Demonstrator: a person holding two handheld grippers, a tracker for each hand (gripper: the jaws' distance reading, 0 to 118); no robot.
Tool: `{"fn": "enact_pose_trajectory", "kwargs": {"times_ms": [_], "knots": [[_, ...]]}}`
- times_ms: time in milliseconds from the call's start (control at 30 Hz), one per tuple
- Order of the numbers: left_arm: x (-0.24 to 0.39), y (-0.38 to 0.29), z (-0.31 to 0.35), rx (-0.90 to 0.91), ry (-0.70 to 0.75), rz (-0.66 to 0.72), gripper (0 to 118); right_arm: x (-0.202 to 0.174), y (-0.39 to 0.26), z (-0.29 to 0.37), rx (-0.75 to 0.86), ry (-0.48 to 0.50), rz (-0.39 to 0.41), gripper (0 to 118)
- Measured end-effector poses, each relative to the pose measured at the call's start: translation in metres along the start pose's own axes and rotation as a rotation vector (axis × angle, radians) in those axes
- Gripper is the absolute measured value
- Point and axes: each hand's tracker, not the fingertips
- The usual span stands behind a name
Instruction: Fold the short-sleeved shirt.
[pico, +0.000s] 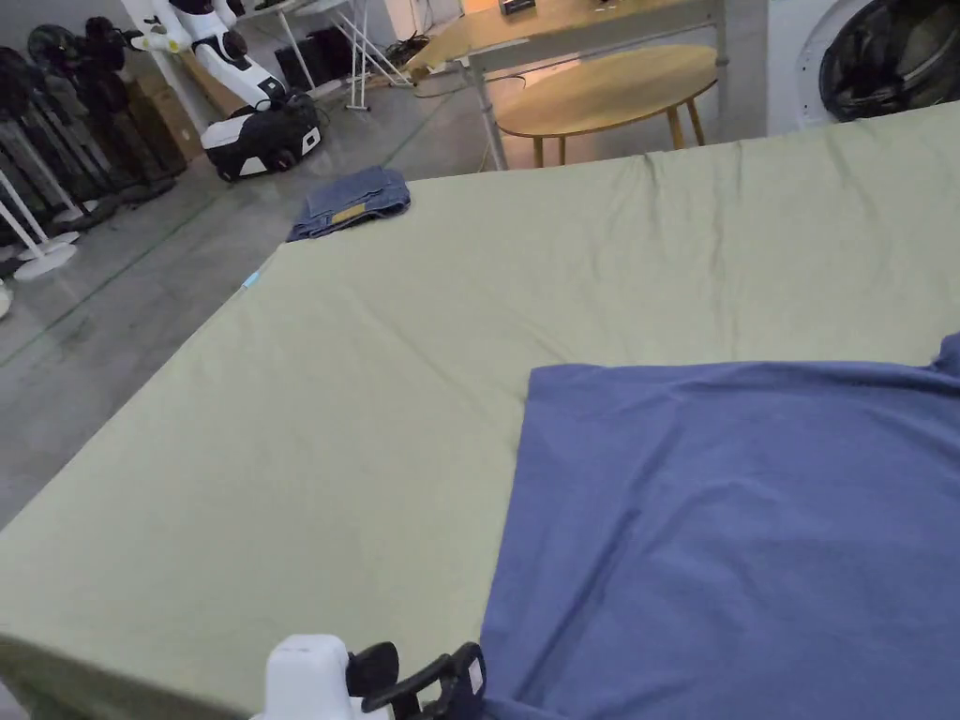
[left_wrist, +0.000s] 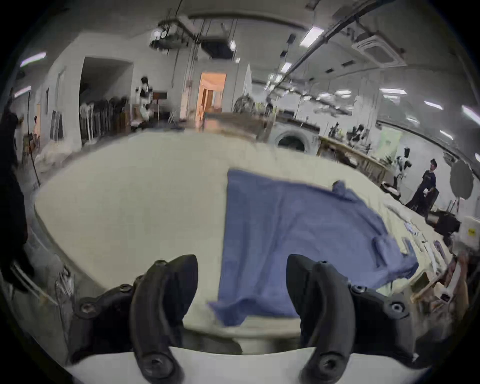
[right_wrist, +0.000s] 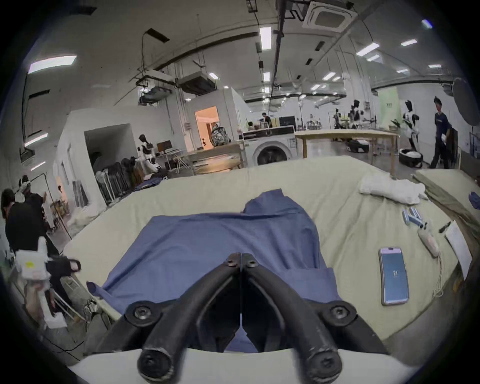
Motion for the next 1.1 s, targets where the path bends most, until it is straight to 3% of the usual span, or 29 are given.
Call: {"fn": "enact_pose_trajectory", "kwargs": {"times_ms": [200, 300, 433, 500, 533, 600, 633, 767, 900, 933, 1000, 1100], "knots": [[-0.011, -0.036, -0.046, -0.112, 0.022, 0.044, 71, 0.007, -0.007, 0.005, -0.040, -0.046, -0.012, 0], [0.002, -0.042, -0.049, -0.118, 0.106, -0.017, 47, 0.012, -0.009, 0.012, -0.050, -0.084, -0.015, 0], [0.030, -0.047, -0.056, -0.167, 0.081, -0.123, 6, 0.026, -0.017, 0.025, -0.063, -0.151, -0.061, 0], [0.043, -0.050, -0.057, -0.166, 0.098, -0.148, 5, 0.036, -0.023, 0.033, -0.062, -0.209, -0.097, 0], [0.045, -0.050, -0.058, -0.166, 0.120, -0.175, 5, 0.042, -0.027, 0.037, -0.059, -0.225, -0.118, 19], [0.044, -0.047, -0.059, -0.174, 0.109, -0.167, 5, 0.057, -0.037, 0.043, -0.095, -0.256, -0.160, 72], [0.038, -0.045, -0.056, -0.179, 0.106, -0.151, 5, 0.062, -0.043, 0.043, -0.112, -0.291, -0.173, 84], [0.041, -0.044, -0.054, -0.181, 0.096, -0.119, 5, 0.094, -0.076, 0.035, -0.199, -0.293, -0.274, 83], [0.047, -0.040, -0.051, -0.185, 0.098, -0.120, 5, 0.107, -0.100, 0.013, -0.217, -0.274, -0.291, 80], [0.048, -0.040, -0.051, -0.187, 0.098, -0.121, 5, 0.109, -0.104, 0.005, -0.234, -0.283, -0.288, 66], [0.049, -0.039, -0.050, -0.189, 0.095, -0.117, 5, 0.113, -0.112, -0.008, -0.266, -0.293, -0.258, 22], [0.051, -0.036, -0.046, -0.189, 0.091, -0.105, 5, 0.108, -0.116, -0.008, -0.283, -0.264, -0.224, 14]]}}
